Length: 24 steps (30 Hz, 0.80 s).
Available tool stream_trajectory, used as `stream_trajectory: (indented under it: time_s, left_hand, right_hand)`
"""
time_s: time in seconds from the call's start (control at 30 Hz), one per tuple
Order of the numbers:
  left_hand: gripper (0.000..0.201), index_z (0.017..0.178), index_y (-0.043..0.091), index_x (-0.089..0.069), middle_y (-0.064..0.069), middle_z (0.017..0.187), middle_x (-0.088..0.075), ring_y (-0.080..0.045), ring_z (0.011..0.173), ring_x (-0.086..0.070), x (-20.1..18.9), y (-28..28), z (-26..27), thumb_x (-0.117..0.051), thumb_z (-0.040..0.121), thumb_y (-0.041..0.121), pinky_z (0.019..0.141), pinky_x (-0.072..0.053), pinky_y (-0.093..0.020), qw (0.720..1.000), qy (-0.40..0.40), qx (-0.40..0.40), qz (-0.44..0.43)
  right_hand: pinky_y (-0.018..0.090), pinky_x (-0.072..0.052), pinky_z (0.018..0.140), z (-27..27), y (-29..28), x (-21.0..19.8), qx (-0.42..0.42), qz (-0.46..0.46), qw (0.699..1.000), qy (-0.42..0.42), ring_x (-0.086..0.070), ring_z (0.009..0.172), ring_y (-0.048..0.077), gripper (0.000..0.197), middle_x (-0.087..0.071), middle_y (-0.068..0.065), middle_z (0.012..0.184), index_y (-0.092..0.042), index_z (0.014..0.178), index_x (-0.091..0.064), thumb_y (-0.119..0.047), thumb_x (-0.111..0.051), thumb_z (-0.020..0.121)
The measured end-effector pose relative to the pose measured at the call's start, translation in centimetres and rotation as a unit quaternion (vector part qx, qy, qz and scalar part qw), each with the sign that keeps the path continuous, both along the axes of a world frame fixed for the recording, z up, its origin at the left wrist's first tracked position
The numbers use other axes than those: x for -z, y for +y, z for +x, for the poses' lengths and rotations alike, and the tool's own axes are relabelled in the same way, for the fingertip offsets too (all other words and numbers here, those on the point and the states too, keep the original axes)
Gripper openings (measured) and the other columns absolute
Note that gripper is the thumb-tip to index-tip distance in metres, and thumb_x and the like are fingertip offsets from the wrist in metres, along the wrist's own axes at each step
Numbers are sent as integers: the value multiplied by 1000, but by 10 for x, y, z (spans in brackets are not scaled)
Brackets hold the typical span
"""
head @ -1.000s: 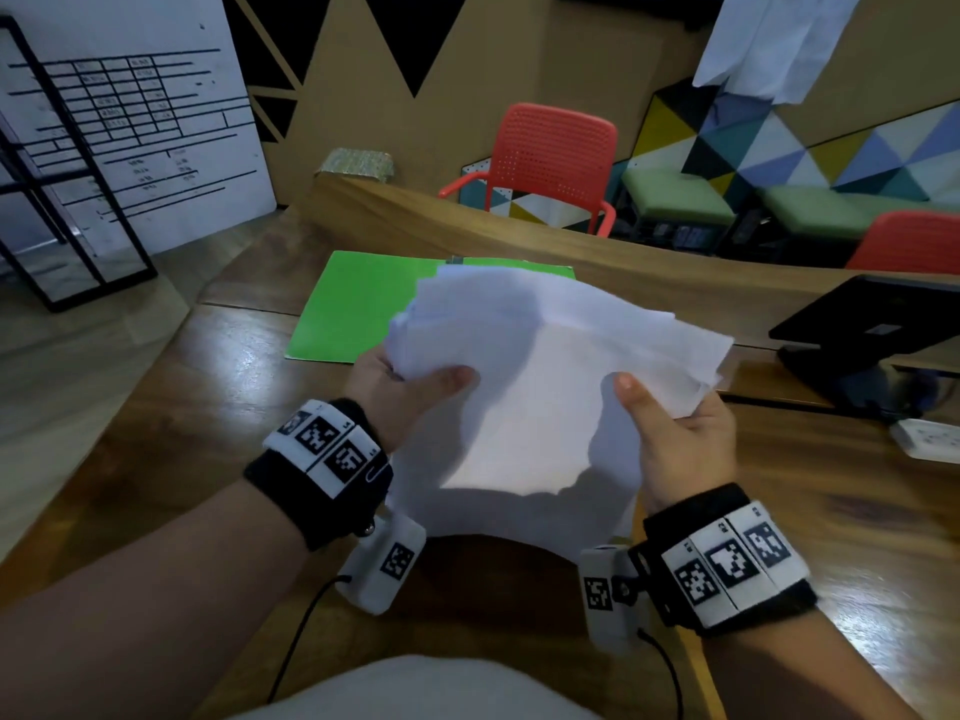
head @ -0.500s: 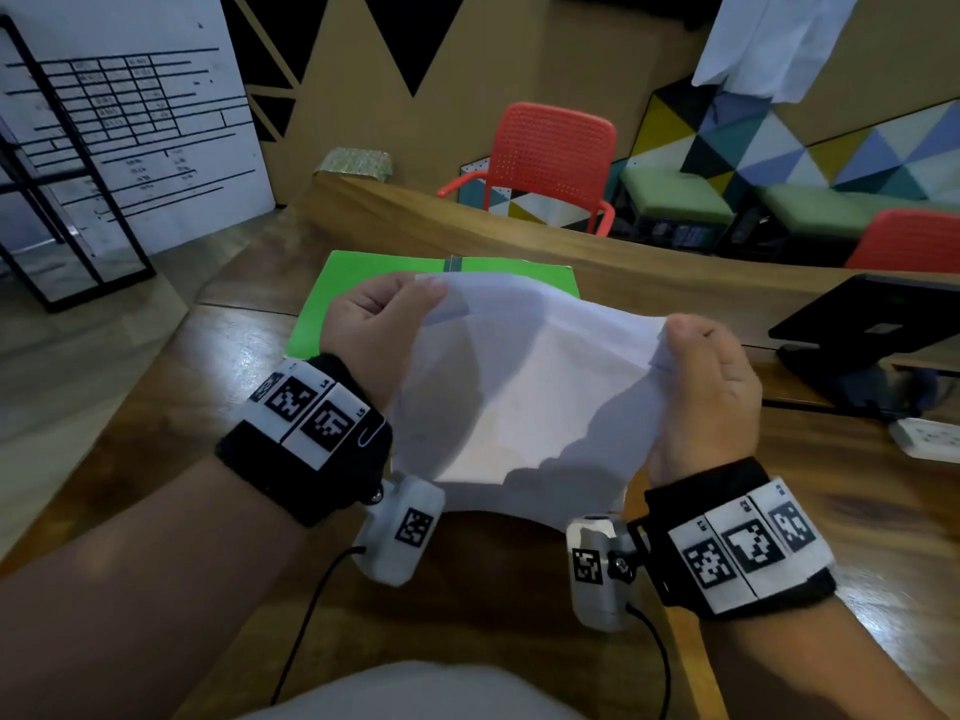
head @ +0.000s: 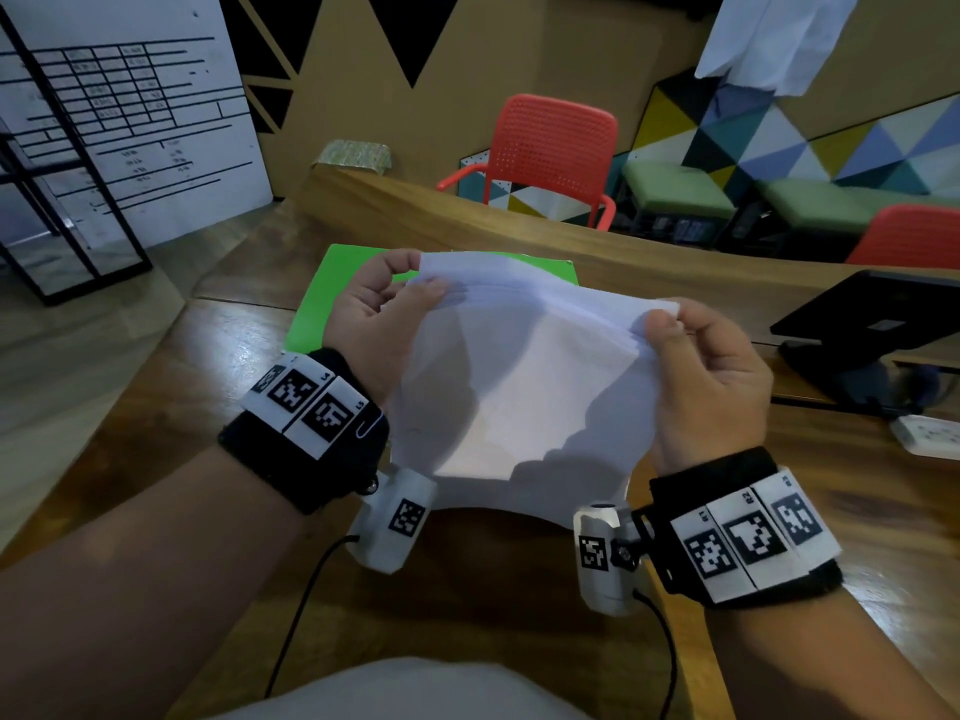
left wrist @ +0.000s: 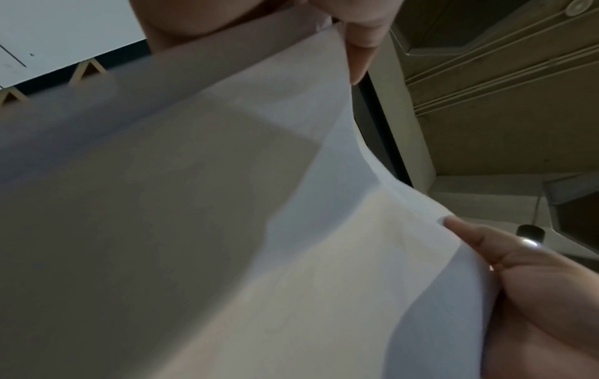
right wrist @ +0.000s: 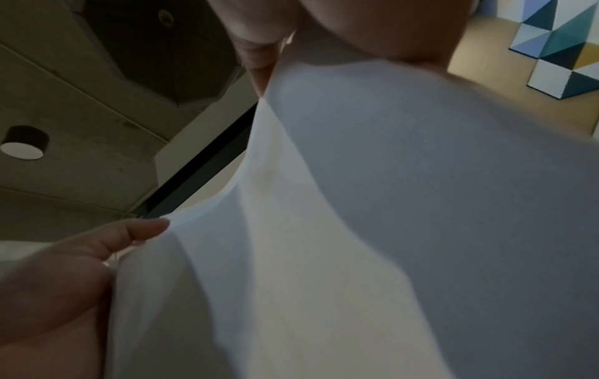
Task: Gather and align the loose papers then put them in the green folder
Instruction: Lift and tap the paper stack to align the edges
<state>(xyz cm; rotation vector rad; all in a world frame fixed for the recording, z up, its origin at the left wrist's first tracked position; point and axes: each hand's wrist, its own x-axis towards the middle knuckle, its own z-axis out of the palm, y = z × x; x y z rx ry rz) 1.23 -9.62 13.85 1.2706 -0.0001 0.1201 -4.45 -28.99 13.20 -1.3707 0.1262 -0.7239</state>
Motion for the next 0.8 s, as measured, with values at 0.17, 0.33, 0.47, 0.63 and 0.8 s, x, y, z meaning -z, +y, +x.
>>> stream_trajectory:
  time_s: [0.17,0.33,0.47,0.63,0.8]
  left_hand:
    - [34,81,19,-62,-16,77,-54,-25,72,-50,-5,1,-5,-67,54,40,68,-42,-34,1000,-20,13,3]
    - [20,61,22,-64,3,55,-57,-22,65,-48,-13,-3,-1,-73,64,39,64,-40,-34,998,-17,-39,53]
    - [25,51,21,-61,6,47,-52,-19,59,-48,-12,-4,9,-72,70,31,60,-43,-31,992,10,-81,96]
    - [17,45,18,-62,8,35,-48,-18,47,-45,-3,0,17,-64,61,25,50,-40,-23,993,49,-82,67]
    - [62,77,19,-63,11,58,-69,-7,61,-64,30,7,10,-82,35,60,49,-49,-15,991,37,33,125]
  right_hand:
    - [20,-43,60,3,-3,-3,44,111,992,-46,-50,56,8,29,-58,-9,56,-29,54,-66,-7,-55,70]
    - [19,-48,68,1,-1,0,-16,25,996,-84,-57,69,5,18,-65,-11,76,-28,70,-67,-10,-66,68]
    - [28,-48,67,2,-2,0,6,-27,998,-51,-55,66,11,13,-67,-13,68,-30,60,-67,-19,-66,66]
    - [34,-51,78,-2,-9,13,-38,-2,999,-35,-60,82,10,40,-66,-13,88,-31,90,-57,-40,-81,59]
    - [36,-55,88,-4,3,32,-90,27,991,99,-69,87,9,38,-72,-9,89,-24,95,-62,-6,-76,66]
